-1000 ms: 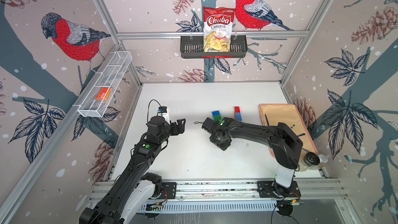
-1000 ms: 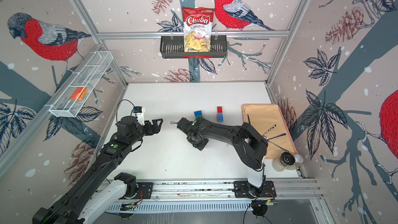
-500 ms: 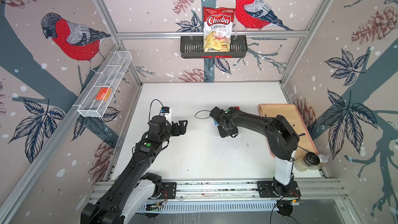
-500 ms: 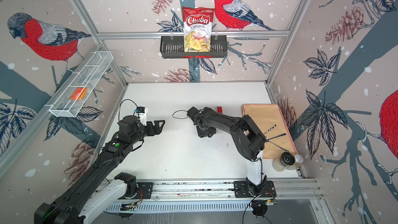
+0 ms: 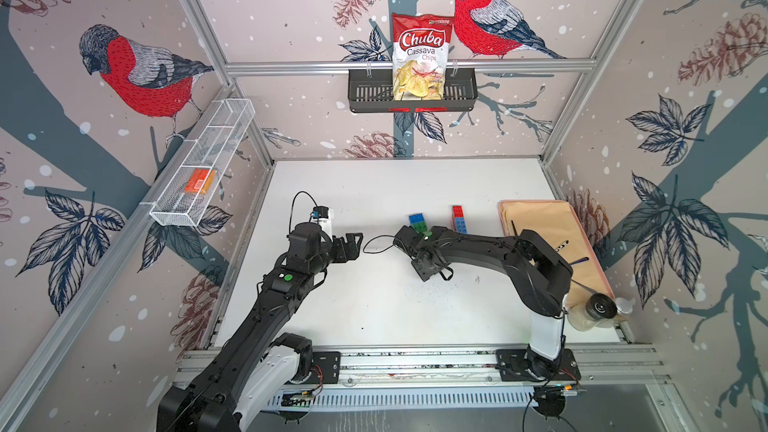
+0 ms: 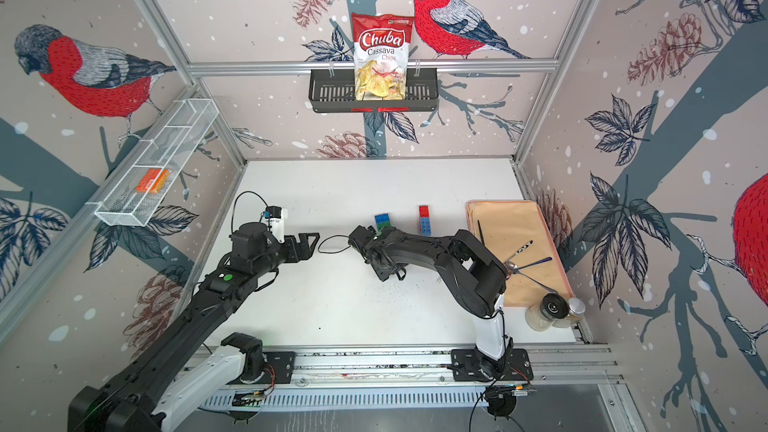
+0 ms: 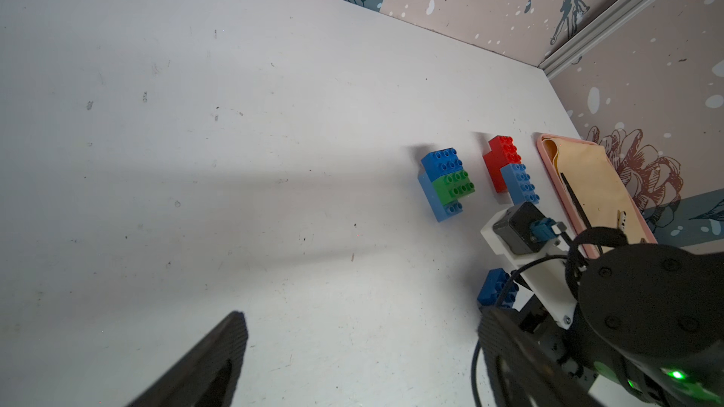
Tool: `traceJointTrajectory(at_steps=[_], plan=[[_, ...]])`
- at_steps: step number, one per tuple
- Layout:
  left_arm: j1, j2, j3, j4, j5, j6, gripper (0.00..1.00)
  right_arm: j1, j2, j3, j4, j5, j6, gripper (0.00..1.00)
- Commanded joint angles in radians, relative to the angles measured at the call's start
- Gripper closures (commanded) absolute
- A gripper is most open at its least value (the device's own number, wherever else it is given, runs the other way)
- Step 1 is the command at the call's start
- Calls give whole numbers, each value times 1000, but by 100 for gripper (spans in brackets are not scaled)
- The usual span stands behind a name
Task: Assemble a rectangle with lego
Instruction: Place the lego brick at the center of the board, then pick up the lego brick from the center of the board.
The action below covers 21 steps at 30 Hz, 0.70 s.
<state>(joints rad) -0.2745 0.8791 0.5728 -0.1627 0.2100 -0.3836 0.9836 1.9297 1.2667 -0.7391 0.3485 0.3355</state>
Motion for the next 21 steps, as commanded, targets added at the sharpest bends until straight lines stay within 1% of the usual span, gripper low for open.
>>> traceJointTrajectory(at_steps=[1,7,13,21], plan=[[-1,3,1,39,14,18,8,4,-13,-32,95,-85,2,33],[-1,5,-1,38,11,20,8,5,-107,-104,185,-89,18,33],[-1,8,-2,40,6,23,8,0,-199,-210,288,-133,6,32],[-1,11,-4,40,2,27,8,-40,-253,-287,365,-178,0,32]])
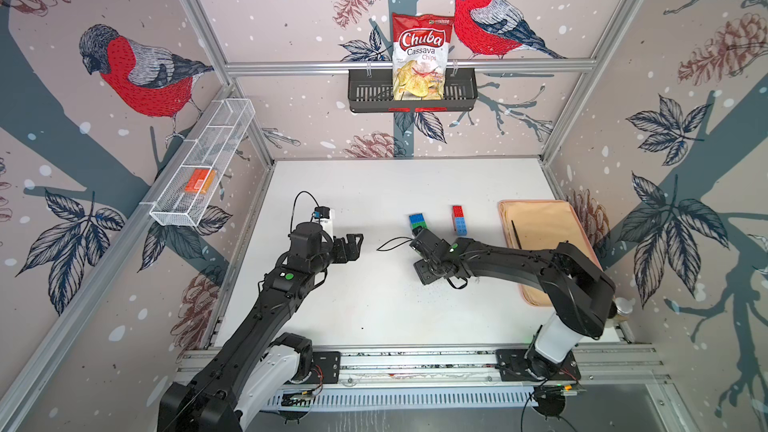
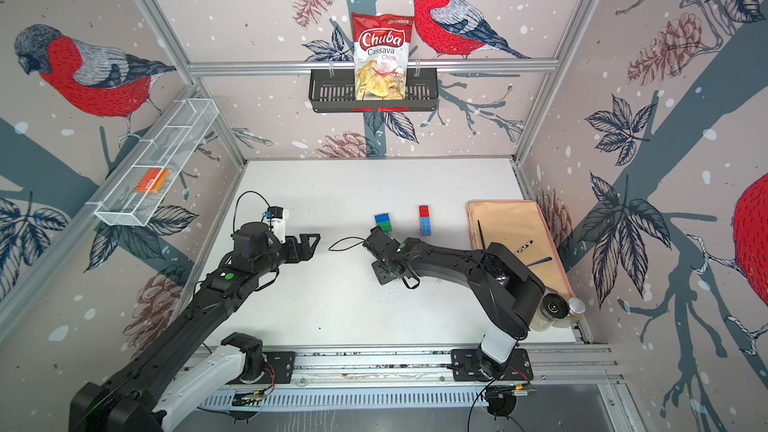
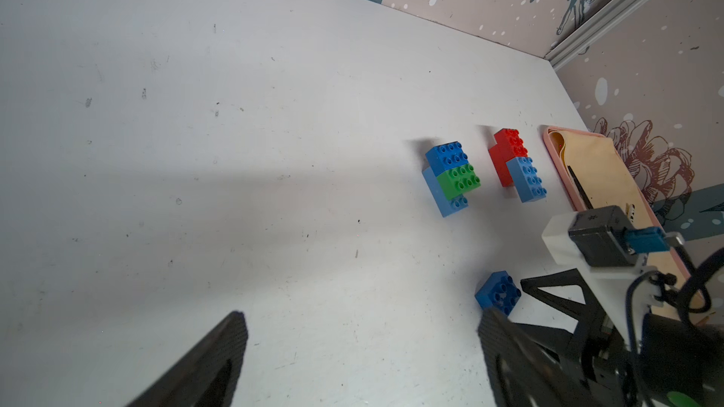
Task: Assemble a rectangle with lego
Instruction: Pick up the lego brick from the center of the board.
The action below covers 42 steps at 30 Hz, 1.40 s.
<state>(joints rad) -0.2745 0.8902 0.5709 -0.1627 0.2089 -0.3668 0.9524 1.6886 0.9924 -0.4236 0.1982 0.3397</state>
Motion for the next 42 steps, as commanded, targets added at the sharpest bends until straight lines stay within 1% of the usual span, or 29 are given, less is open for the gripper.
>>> traceJointTrajectory(at_steps=[1,11,16,24,27,35,39,42], plan=[[-1,1,-2,40,1,12,8,-13,-12,-16,56,-31,-3,33],[1,13,-2,40,4,12,8,-12,20,-28,95,-12,4,37],[0,18,-2,42,7,12,8,-10,33,-24,88,25,13,40],[2,18,-2,43,11,10,8,0,47,-14,79,58,15,40],[2,16,-2,43,12,10,8,0,52,-9,78,56,15,41],[4,15,-2,43,11,8,8,-4,44,-14,95,40,31,49],[4,13,-2,43,13,9,8,-30,12,-14,99,19,48,50],[3,15,-3,45,16,8,8,-72,-12,23,77,-15,51,51]])
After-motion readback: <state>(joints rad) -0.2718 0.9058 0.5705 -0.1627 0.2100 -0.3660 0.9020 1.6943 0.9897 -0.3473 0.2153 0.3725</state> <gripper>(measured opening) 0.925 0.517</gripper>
